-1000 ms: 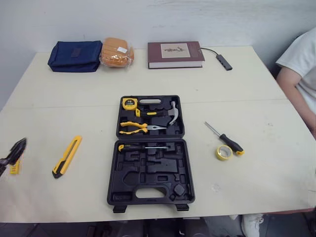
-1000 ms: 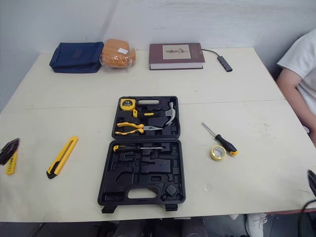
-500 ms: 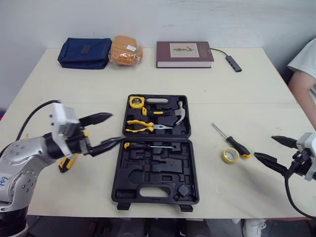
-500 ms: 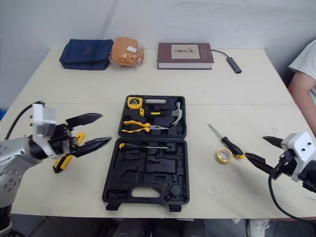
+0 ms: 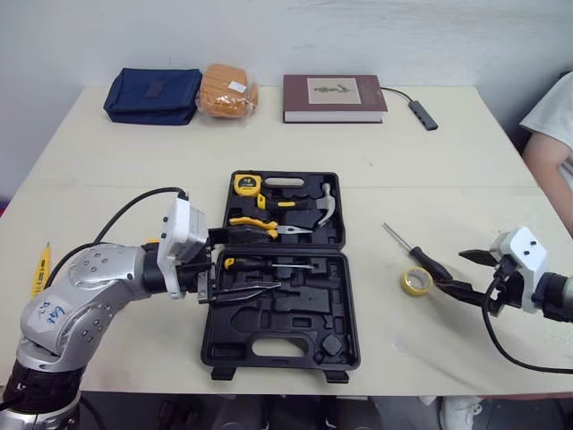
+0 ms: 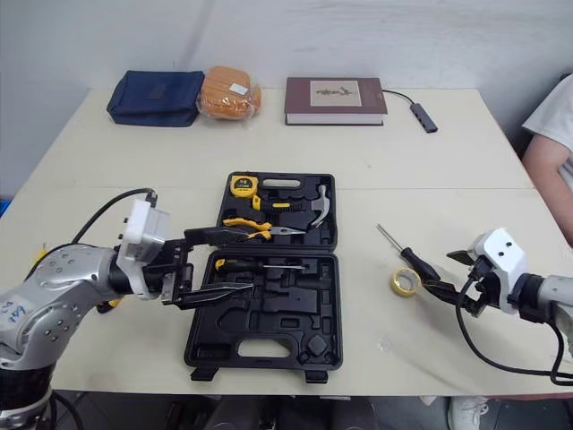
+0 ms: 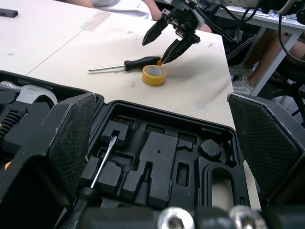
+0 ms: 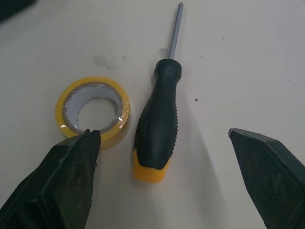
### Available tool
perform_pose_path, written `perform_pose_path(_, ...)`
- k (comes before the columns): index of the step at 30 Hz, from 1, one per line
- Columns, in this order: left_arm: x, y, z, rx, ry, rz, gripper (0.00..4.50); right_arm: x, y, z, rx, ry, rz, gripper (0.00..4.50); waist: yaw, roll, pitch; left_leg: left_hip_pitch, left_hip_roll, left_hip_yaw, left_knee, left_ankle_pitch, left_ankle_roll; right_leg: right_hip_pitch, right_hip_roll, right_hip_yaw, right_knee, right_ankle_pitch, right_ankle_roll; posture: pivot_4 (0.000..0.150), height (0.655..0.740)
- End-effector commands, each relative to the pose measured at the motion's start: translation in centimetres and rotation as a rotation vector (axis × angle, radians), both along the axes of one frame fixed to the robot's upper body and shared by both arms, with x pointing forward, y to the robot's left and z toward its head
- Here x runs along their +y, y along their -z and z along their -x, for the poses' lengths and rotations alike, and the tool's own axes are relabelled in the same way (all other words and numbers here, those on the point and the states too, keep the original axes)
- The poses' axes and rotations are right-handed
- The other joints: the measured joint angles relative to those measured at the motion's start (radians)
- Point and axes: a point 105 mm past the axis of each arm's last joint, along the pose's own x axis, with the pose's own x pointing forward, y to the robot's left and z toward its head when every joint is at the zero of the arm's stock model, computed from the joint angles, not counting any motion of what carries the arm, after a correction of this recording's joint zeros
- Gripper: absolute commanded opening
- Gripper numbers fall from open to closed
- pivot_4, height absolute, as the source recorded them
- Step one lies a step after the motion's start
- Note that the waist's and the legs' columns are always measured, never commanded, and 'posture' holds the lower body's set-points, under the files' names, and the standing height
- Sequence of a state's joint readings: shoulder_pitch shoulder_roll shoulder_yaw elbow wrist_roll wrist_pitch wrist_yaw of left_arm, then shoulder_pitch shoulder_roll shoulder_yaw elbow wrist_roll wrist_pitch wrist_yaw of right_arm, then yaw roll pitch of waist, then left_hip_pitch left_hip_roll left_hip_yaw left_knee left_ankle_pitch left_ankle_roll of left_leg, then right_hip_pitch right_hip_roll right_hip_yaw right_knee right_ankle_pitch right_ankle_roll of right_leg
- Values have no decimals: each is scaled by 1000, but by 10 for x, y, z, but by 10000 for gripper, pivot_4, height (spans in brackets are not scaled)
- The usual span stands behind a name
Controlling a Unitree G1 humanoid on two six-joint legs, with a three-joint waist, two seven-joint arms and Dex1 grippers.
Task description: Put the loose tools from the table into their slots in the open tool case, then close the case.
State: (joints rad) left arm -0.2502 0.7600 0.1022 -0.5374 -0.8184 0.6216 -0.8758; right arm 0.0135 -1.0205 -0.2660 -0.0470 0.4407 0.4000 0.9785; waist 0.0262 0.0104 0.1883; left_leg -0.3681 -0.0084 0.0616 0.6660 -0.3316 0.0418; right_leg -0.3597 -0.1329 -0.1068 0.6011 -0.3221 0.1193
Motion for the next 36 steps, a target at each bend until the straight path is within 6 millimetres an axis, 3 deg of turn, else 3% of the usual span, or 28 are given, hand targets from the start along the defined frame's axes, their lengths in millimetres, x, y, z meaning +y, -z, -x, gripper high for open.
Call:
perform_pose_path(1, -5, -5, 9, -31, 23, 3, 44602, -1, 0, -3, -7, 7, 12, 45000, 0, 0, 0, 0, 0, 0, 0, 0, 0, 0, 0, 0, 0, 0, 0, 1500, 7400)
perform_pose_path(15, -6, -6, 13, -22, 33, 5, 44602, -6, 3, -4, 26, 16, -1, 45000, 0, 0, 0, 0, 0, -1, 1, 0, 0, 1, 1, 0, 0, 0, 0, 1500, 7400)
perform_pose_path(19, -5, -8, 13, -28, 28, 4, 44602, -16, -12, -2, -7, 39, -50, 45000, 0, 0, 0, 0, 0, -1, 1, 0, 0, 1, 1, 0, 0, 0, 0, 1500, 7400)
perform_pose_path(25, -7, -8, 14, -26, 45, 1, 44602, -18, -15, 2, -16, 37, -105, 45000, 0, 0, 0, 0, 0, -1, 1, 0, 0, 1, 1, 0, 0, 0, 0, 1500, 7400)
perform_pose_path(36, -10, -10, 17, -33, 87, 0, 44602, -13, 15, 0, 44, 34, -22, 45000, 0, 0, 0, 0, 0, -1, 1, 0, 0, 1, 1, 0, 0, 0, 0, 1500, 7400)
